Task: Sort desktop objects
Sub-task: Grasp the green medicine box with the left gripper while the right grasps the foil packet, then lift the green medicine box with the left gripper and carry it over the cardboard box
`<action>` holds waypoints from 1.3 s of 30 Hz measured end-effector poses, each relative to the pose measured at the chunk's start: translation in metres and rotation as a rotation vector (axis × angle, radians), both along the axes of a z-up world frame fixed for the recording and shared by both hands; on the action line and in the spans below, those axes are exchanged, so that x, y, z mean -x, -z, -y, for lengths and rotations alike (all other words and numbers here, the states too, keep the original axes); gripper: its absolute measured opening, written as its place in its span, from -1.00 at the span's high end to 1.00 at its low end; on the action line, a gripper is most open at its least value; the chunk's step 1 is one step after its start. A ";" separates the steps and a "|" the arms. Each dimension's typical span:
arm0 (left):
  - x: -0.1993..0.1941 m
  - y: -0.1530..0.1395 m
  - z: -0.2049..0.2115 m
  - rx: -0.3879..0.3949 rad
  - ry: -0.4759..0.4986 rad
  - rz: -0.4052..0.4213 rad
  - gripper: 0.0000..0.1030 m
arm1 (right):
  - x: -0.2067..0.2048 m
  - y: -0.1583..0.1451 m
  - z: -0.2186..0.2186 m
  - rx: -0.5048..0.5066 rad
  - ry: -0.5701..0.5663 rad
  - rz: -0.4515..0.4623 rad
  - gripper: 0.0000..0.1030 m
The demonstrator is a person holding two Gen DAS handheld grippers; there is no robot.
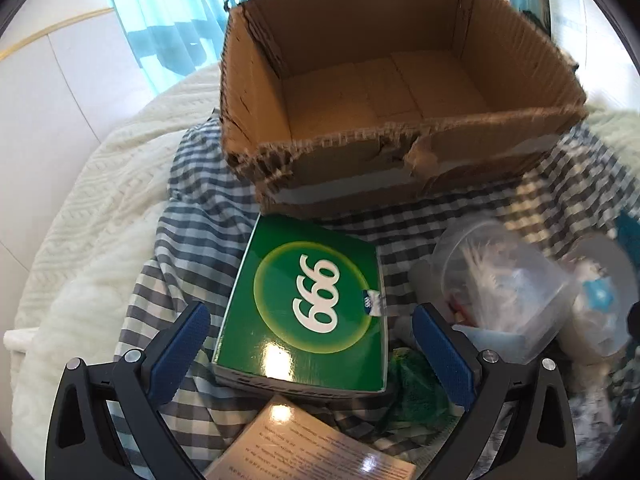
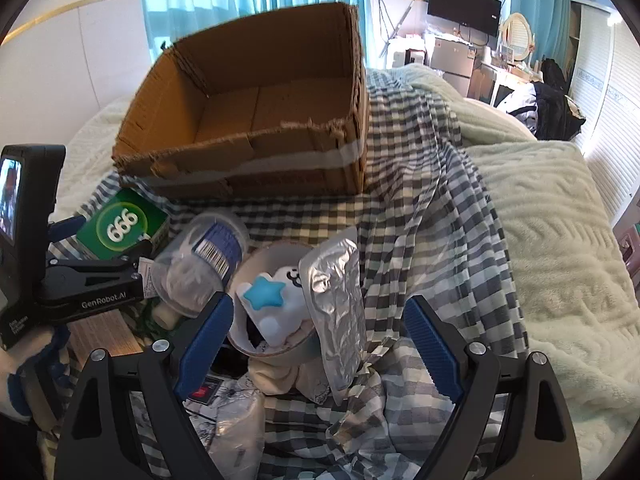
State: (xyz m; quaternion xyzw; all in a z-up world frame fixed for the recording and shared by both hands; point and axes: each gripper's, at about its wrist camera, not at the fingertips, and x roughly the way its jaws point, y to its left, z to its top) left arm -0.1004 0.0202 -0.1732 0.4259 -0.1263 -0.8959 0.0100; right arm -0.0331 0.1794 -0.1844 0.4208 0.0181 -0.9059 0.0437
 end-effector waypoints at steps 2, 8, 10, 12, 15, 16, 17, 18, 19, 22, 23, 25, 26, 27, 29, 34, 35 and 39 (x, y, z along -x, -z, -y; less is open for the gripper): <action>0.003 0.005 0.000 -0.009 0.001 0.021 -1.00 | 0.002 0.005 0.000 -0.003 -0.001 0.014 -0.70; 0.010 0.021 0.002 0.087 -0.041 0.037 -1.00 | 0.009 0.019 -0.003 -0.004 0.006 0.053 -0.53; 0.011 0.026 0.003 0.102 -0.044 0.044 -1.00 | 0.011 0.023 -0.004 -0.003 0.007 0.065 -0.48; 0.011 0.027 0.004 0.089 -0.044 0.047 -0.80 | 0.013 0.026 -0.005 -0.001 0.006 0.069 -0.34; 0.011 0.027 0.004 0.078 -0.040 0.050 -0.68 | 0.013 0.027 -0.005 0.005 0.001 0.075 -0.06; 0.010 0.026 0.004 0.077 -0.040 0.050 -0.67 | 0.013 0.027 -0.005 0.007 -0.002 0.076 -0.03; 0.011 0.026 0.004 0.075 -0.041 0.049 -0.66 | 0.013 0.028 -0.005 0.009 -0.003 0.077 0.02; 0.011 0.026 0.004 0.073 -0.041 0.049 -0.66 | 0.013 0.028 -0.006 0.012 -0.003 0.077 0.13; 0.010 0.026 0.004 0.071 -0.039 0.048 -0.65 | 0.013 0.027 -0.006 0.014 -0.001 0.075 0.19; 0.008 0.022 0.005 0.060 -0.038 0.045 -0.64 | 0.012 0.026 -0.009 0.024 0.006 0.072 0.45; 0.007 0.021 0.005 0.052 -0.037 0.043 -0.64 | 0.011 0.025 -0.010 0.030 0.005 0.070 0.52; 0.004 0.017 0.005 0.030 -0.037 0.034 -0.64 | 0.010 0.025 -0.011 0.039 0.007 0.058 0.54; 0.003 0.015 0.006 0.018 -0.037 0.031 -0.64 | 0.009 0.024 -0.011 0.038 0.008 0.051 0.58; 0.002 0.012 0.007 0.003 -0.038 0.029 -0.64 | 0.009 0.025 -0.011 0.033 0.011 0.049 0.62; -0.002 0.008 0.008 -0.011 -0.035 0.020 -0.64 | 0.007 0.023 -0.011 0.029 0.011 0.041 0.67; -0.010 -0.008 0.010 -0.069 -0.018 -0.005 -0.64 | -0.002 0.007 -0.010 0.035 0.012 -0.016 0.78; -0.012 -0.012 0.010 -0.081 -0.014 -0.012 -0.64 | -0.003 0.004 -0.010 0.039 0.010 -0.027 0.79; -0.025 -0.030 0.011 -0.127 -0.017 -0.082 -0.64 | -0.010 -0.006 -0.009 0.053 0.006 -0.072 0.79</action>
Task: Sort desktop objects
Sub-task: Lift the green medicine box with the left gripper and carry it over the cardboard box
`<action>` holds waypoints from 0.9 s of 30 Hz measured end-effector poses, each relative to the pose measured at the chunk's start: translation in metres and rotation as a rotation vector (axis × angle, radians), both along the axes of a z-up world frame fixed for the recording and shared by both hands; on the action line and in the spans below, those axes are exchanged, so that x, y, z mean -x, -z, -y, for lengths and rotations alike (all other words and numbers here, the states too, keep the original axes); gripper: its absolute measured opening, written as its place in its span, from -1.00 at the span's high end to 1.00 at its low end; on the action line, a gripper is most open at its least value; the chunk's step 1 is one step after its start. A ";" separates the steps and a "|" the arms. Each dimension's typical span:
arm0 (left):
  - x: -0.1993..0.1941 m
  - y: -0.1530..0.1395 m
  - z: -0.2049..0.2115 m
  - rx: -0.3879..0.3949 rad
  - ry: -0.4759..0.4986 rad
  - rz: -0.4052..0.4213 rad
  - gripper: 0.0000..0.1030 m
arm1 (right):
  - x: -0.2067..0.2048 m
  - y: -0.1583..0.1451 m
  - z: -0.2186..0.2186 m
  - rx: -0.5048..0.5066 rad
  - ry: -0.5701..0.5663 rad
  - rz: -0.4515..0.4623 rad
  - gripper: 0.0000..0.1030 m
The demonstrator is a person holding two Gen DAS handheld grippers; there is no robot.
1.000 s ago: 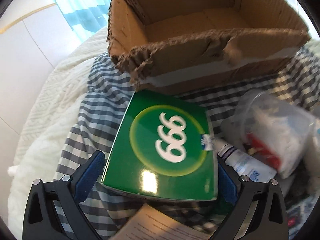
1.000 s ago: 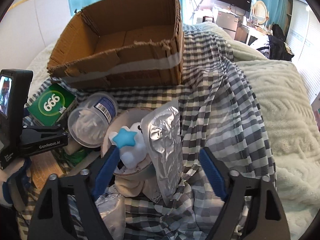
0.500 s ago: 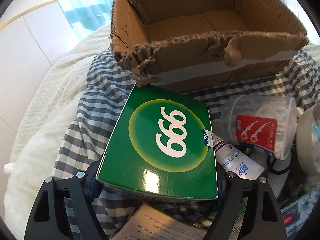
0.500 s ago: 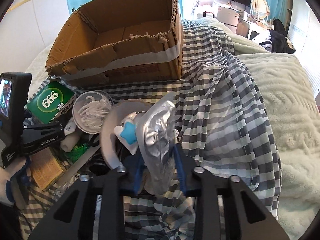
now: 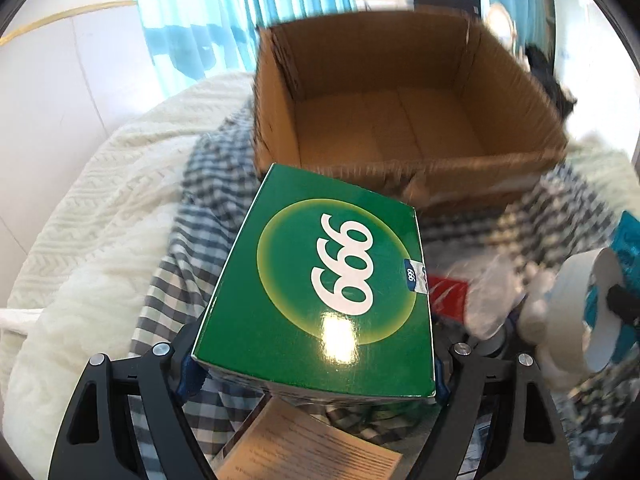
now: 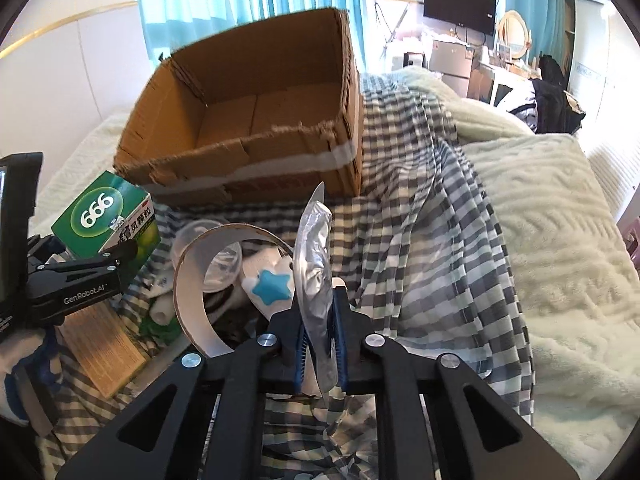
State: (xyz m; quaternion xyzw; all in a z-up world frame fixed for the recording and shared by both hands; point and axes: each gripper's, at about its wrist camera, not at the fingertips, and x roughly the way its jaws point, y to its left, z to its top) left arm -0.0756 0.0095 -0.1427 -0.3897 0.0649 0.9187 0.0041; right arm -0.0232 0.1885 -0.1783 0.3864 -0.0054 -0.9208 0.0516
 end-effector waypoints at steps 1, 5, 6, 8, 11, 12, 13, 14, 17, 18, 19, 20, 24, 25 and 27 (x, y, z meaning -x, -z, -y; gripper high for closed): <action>-0.004 -0.003 -0.004 -0.001 0.010 -0.008 -0.64 | -0.002 -0.003 -0.001 0.007 0.001 -0.014 0.79; -0.015 -0.016 -0.011 -0.013 0.046 -0.043 -0.64 | -0.011 -0.016 0.002 -0.009 0.005 -0.051 0.79; -0.020 -0.020 -0.012 -0.028 0.054 -0.048 -0.64 | -0.014 -0.020 0.003 -0.015 0.009 -0.065 0.79; -0.025 -0.027 -0.010 -0.055 0.065 -0.060 -0.64 | -0.018 -0.027 0.003 -0.015 0.010 -0.083 0.79; -0.035 -0.042 -0.007 -0.075 0.068 -0.093 -0.64 | -0.020 -0.029 0.006 -0.026 0.009 -0.082 0.79; -0.038 -0.048 -0.004 -0.081 0.068 -0.105 -0.64 | -0.020 -0.028 0.006 -0.030 0.010 -0.079 0.79; -0.041 -0.052 -0.003 -0.087 0.069 -0.113 -0.64 | -0.022 -0.028 0.007 -0.033 0.011 -0.079 0.79; -0.043 -0.056 -0.001 -0.094 0.069 -0.122 -0.64 | -0.024 -0.029 0.008 -0.032 0.012 -0.083 0.79; -0.050 -0.069 0.006 -0.113 0.068 -0.152 -0.64 | -0.031 -0.038 0.011 -0.022 0.006 -0.108 0.79; -0.054 -0.074 0.007 -0.119 0.070 -0.167 -0.64 | -0.034 -0.044 0.012 -0.024 0.005 -0.123 0.79; -0.056 -0.078 0.008 -0.122 0.075 -0.178 -0.64 | -0.037 -0.050 0.014 -0.024 0.003 -0.139 0.79; -0.058 -0.082 0.009 -0.125 0.078 -0.190 -0.64 | -0.039 -0.055 0.015 -0.021 0.002 -0.154 0.79; -0.071 -0.102 0.010 -0.131 0.099 -0.251 -0.64 | -0.054 -0.078 0.021 -0.012 0.001 -0.224 0.79; -0.074 -0.107 0.010 -0.133 0.106 -0.266 -0.64 | -0.059 -0.084 0.023 -0.009 0.003 -0.245 0.79; -0.079 -0.116 0.011 -0.138 0.117 -0.294 -0.64 | -0.067 -0.098 0.025 0.003 0.004 -0.285 0.79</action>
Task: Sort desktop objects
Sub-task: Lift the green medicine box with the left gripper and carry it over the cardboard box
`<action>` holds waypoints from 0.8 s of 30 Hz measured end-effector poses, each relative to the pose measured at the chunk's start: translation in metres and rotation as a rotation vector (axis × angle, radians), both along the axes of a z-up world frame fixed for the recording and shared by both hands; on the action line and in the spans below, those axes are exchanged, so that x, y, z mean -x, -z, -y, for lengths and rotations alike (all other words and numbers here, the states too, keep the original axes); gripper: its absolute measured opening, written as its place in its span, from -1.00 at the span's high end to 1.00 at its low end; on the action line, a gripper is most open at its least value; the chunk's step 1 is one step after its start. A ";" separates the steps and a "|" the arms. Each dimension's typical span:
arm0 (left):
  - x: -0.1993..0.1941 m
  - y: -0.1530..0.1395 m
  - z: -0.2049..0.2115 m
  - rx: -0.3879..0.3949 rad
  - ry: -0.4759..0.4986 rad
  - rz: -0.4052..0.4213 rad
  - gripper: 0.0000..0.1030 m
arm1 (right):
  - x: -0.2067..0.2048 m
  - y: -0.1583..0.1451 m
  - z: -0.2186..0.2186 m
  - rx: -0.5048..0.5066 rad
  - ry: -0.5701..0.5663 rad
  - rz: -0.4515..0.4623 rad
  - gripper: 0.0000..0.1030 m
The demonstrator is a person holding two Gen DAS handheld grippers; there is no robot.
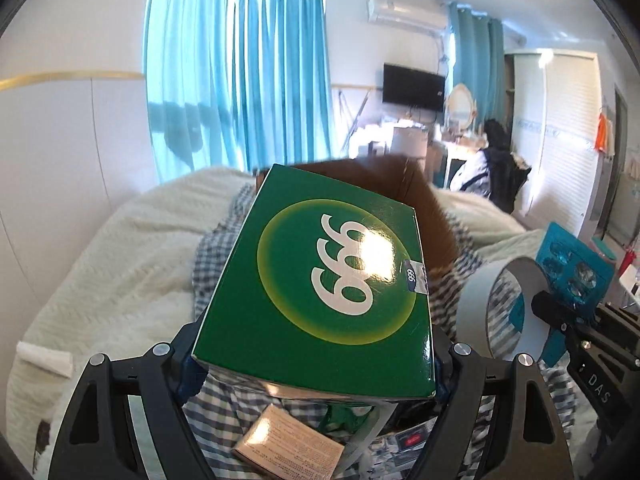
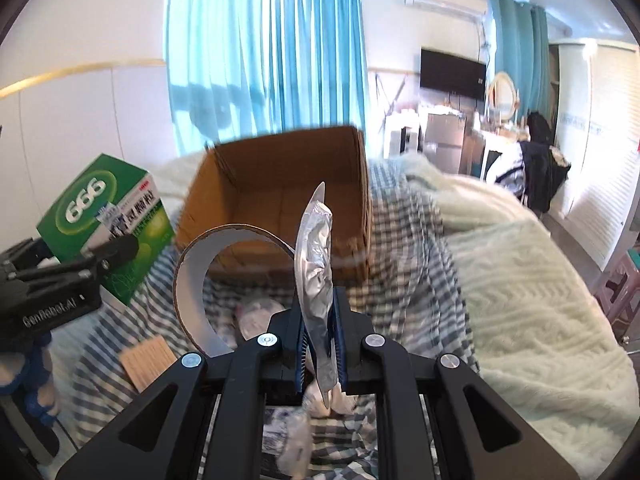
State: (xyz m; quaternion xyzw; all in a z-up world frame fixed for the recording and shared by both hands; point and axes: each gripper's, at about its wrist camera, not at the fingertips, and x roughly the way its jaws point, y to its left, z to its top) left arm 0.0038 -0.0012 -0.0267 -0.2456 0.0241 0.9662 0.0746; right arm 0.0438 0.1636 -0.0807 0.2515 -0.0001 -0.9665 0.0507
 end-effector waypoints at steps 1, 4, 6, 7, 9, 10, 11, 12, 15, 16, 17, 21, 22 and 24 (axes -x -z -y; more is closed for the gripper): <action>-0.002 -0.004 -0.001 -0.002 0.004 -0.012 -0.64 | -0.004 -0.006 0.001 0.007 0.000 -0.021 0.79; -0.006 -0.017 0.001 -0.023 0.012 -0.049 -0.64 | -0.013 -0.024 0.002 0.018 -0.001 -0.073 0.79; -0.004 -0.025 0.000 -0.034 0.020 -0.064 -0.64 | -0.015 -0.034 0.003 0.023 0.002 -0.103 0.79; -0.003 -0.029 0.000 -0.036 0.025 -0.074 -0.64 | -0.016 -0.038 0.003 0.026 0.003 -0.114 0.79; -0.003 -0.036 0.000 -0.039 0.029 -0.112 -0.65 | -0.015 -0.046 0.003 0.035 -0.002 -0.128 0.79; -0.002 -0.040 -0.001 -0.034 0.028 -0.126 -0.65 | -0.014 -0.050 0.002 0.038 -0.001 -0.138 0.79; -0.001 -0.042 -0.001 -0.030 0.027 -0.133 -0.64 | -0.013 -0.054 0.002 0.039 0.002 -0.146 0.79; 0.002 -0.045 -0.003 -0.026 0.028 -0.140 -0.64 | -0.010 -0.059 0.002 0.041 0.001 -0.154 0.79; 0.012 -0.048 -0.002 -0.057 0.046 -0.120 -0.65 | -0.003 -0.071 0.001 0.050 -0.004 -0.172 0.79; 0.016 -0.050 0.000 -0.075 0.047 -0.112 -0.65 | -0.003 -0.075 0.000 0.049 -0.007 -0.180 0.79; 0.019 -0.051 0.001 -0.091 0.047 -0.109 -0.64 | 0.000 -0.080 0.000 0.046 -0.007 -0.191 0.79; 0.032 -0.059 0.002 -0.098 0.037 -0.118 -0.64 | 0.009 -0.093 0.001 0.040 -0.012 -0.215 0.79; 0.034 -0.060 0.001 -0.096 0.037 -0.122 -0.64 | 0.010 -0.094 0.001 0.044 -0.016 -0.217 0.79; 0.038 -0.064 -0.001 -0.085 0.035 -0.137 -0.64 | 0.017 -0.098 0.000 0.048 -0.022 -0.224 0.79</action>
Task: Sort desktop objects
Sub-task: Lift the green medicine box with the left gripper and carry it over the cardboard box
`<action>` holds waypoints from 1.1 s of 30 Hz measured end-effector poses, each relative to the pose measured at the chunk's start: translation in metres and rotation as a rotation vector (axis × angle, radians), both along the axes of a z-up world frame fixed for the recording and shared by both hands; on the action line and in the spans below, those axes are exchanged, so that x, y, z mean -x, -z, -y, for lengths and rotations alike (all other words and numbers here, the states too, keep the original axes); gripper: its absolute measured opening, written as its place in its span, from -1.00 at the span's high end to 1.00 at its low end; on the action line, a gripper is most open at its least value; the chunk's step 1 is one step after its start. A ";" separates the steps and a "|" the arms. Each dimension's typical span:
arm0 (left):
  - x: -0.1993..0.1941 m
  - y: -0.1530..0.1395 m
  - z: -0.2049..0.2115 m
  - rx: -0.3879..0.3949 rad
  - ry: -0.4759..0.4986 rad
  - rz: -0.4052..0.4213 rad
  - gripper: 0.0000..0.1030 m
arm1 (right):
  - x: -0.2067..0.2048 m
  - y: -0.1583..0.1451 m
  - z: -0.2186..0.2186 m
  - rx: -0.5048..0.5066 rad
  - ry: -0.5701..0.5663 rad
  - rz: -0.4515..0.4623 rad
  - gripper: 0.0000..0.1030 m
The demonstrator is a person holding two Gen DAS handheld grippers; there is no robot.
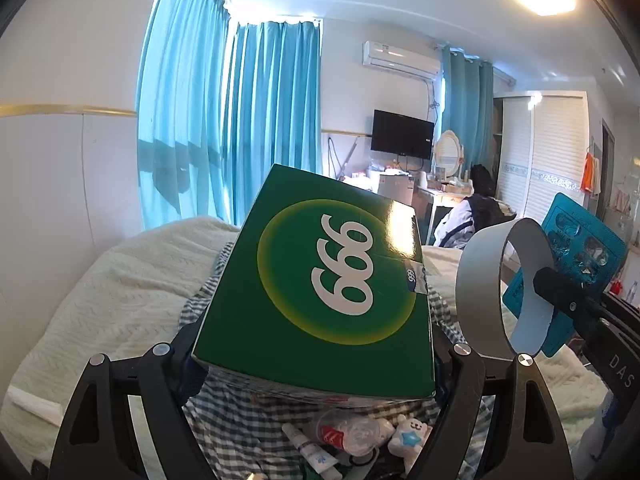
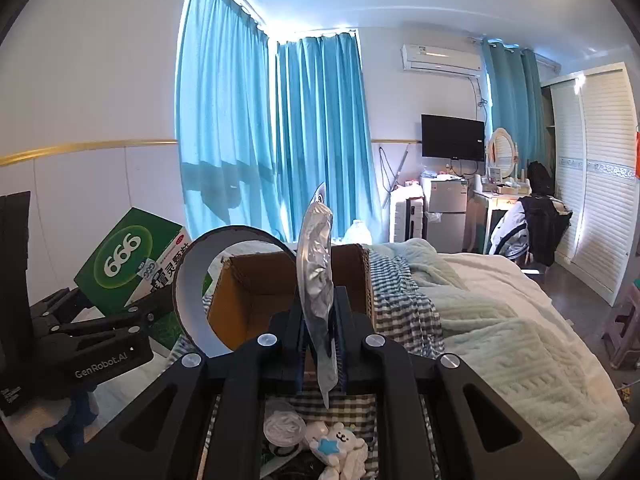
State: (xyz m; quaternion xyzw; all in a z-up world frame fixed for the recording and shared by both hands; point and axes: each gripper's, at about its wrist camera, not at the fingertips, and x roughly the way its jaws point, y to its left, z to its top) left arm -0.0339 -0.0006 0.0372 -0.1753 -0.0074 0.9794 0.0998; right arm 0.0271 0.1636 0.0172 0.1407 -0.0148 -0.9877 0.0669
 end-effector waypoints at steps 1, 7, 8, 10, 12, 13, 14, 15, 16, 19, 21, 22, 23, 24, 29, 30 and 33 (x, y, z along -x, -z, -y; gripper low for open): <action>0.002 -0.002 -0.001 0.007 -0.002 -0.006 -0.64 | 0.003 -0.002 -0.001 -0.003 0.001 -0.004 0.79; 0.019 -0.010 -0.008 0.054 -0.003 -0.045 -0.65 | 0.021 -0.010 -0.001 -0.009 0.001 -0.022 0.78; 0.020 -0.011 -0.010 0.066 -0.016 -0.058 -0.65 | 0.025 -0.012 -0.002 -0.010 0.002 -0.024 0.78; 0.026 -0.012 -0.008 0.052 -0.020 -0.063 -0.65 | 0.033 -0.015 -0.003 -0.006 0.001 -0.025 0.78; 0.034 -0.011 -0.007 0.030 -0.014 -0.050 -0.65 | 0.040 -0.015 -0.003 -0.001 -0.002 -0.024 0.78; 0.039 -0.010 -0.007 0.025 -0.010 -0.045 -0.65 | 0.045 -0.016 -0.004 -0.001 -0.005 -0.022 0.78; 0.042 -0.009 -0.007 0.021 -0.005 -0.042 -0.65 | 0.048 -0.015 -0.004 -0.003 -0.006 -0.020 0.78; 0.046 -0.008 -0.008 0.019 -0.002 -0.042 -0.65 | 0.052 -0.015 -0.004 -0.007 -0.005 -0.019 0.78; 0.048 -0.007 -0.009 0.021 0.000 -0.042 -0.65 | 0.056 -0.013 -0.003 -0.010 -0.005 -0.017 0.78; 0.057 -0.004 -0.012 0.030 0.004 -0.040 -0.65 | 0.068 -0.008 -0.002 -0.020 -0.011 -0.009 0.78; 0.066 -0.002 -0.013 0.034 -0.001 -0.039 -0.65 | 0.076 -0.005 -0.001 -0.026 -0.014 -0.003 0.78; 0.070 -0.001 -0.013 0.032 -0.004 -0.036 -0.65 | 0.081 -0.004 0.000 -0.031 -0.015 -0.001 0.78; 0.074 0.000 -0.012 0.030 -0.007 -0.034 -0.65 | 0.085 -0.003 0.000 -0.036 -0.016 0.000 0.78; 0.079 0.002 -0.011 0.031 -0.010 -0.029 -0.65 | 0.091 -0.002 0.001 -0.040 -0.016 0.002 0.78; 0.102 0.018 -0.005 0.027 -0.022 0.007 -0.65 | 0.120 0.007 0.006 -0.061 -0.024 0.022 0.78; 0.107 0.022 -0.005 0.026 -0.024 0.018 -0.65 | 0.126 0.010 0.008 -0.066 -0.023 0.026 0.78; 0.123 0.037 -0.002 0.019 -0.019 0.053 -0.65 | 0.145 0.025 0.011 -0.070 -0.033 0.057 0.78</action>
